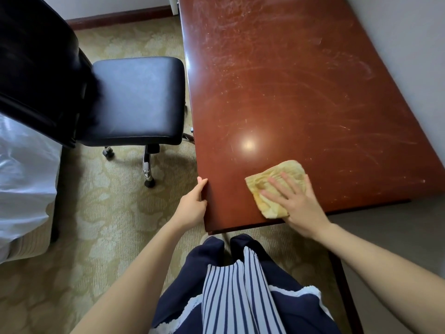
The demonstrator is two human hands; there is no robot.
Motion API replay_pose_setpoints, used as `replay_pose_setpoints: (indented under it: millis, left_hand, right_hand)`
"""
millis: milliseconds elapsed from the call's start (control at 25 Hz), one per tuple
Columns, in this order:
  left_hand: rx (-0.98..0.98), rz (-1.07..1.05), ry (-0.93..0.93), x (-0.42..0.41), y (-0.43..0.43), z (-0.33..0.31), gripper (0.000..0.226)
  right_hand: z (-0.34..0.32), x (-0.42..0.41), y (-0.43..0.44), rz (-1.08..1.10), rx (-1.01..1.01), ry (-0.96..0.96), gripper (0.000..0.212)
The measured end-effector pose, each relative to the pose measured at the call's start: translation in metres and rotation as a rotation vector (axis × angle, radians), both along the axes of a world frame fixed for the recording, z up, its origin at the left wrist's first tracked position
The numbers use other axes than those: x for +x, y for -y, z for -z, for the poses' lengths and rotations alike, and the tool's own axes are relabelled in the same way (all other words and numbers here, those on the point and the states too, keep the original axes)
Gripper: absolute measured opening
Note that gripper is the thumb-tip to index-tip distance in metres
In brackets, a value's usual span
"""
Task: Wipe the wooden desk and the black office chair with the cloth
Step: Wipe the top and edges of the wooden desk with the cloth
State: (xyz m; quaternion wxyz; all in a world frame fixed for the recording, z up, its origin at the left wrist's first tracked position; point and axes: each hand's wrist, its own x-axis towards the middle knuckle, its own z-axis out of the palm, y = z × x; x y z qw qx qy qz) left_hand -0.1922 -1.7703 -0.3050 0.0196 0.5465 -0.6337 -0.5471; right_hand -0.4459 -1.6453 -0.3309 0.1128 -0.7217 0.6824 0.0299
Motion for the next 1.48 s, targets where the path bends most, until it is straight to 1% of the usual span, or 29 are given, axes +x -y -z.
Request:
replay_pose_setpoints:
  millis: [120,160,280,360,400,480,560,640,760,880,960,1040,1120,1280,1400,1480]
  left_hand:
    - [-0.054,0.038,0.012,-0.001,-0.004,-0.001,0.066]
    - [-0.114,0.100,0.067,-0.001,-0.007,-0.001,0.068]
    - [-0.334,0.410,0.429,0.000,-0.017,0.002,0.088]
    - [-0.441,0.537,0.583,0.002,-0.021,0.003,0.103]
    - [-0.483,0.574,0.625,0.004,-0.021,0.004,0.108]
    - [-0.552,0.633,0.672,0.009,-0.018,0.004,0.114]
    - [-0.605,0.694,0.710,0.014,-0.015,0.003,0.118]
    - [-0.655,0.744,0.747,0.017,-0.012,0.002,0.119]
    - [-0.706,0.807,0.795,0.013,-0.011,0.000,0.119]
    - [-0.720,0.841,0.819,0.008,-0.011,-0.003,0.120]
    - [-0.717,0.860,0.815,0.006,-0.010,-0.005,0.120]
    - [-0.706,0.881,0.801,0.005,-0.007,-0.006,0.119]
    - [-0.690,0.906,0.791,0.003,-0.005,-0.007,0.118]
    - [-0.667,0.926,0.773,0.003,0.000,-0.009,0.115]
    - [-0.653,0.919,0.770,0.003,0.000,-0.008,0.114]
    - [-0.648,0.910,0.769,0.003,-0.001,-0.007,0.113]
  right_hand:
    - [0.003,-0.017,0.019,0.147,0.028,-0.002,0.079]
    - [0.002,-0.015,0.030,0.195,0.019,0.007,0.076]
    - [0.004,0.006,0.067,0.400,-0.025,0.107,0.061]
    - [0.004,0.029,0.085,0.478,-0.031,0.163,0.060]
    - [0.003,0.041,0.090,0.465,-0.026,0.173,0.063]
    - [0.003,0.064,0.091,0.351,-0.019,0.171,0.075]
    - [0.005,0.083,0.077,0.176,-0.026,0.133,0.081]
    - [0.009,0.091,0.055,0.014,-0.063,0.126,0.080]
    - [0.011,0.078,0.017,-0.188,-0.121,0.129,0.073]
    - [0.009,0.045,-0.015,-0.296,-0.147,0.077,0.073]
    - [0.008,0.021,-0.030,-0.310,-0.167,0.040,0.068]
    - [0.006,-0.005,-0.035,-0.220,-0.235,0.015,0.057]
    - [0.004,-0.028,-0.032,-0.063,-0.264,0.015,0.057]
    - [0.001,-0.042,0.002,0.275,-0.139,0.025,0.061]
    - [0.004,-0.016,0.048,0.601,-0.048,0.055,0.064]
    - [0.004,0.011,0.077,0.730,0.007,0.130,0.063]
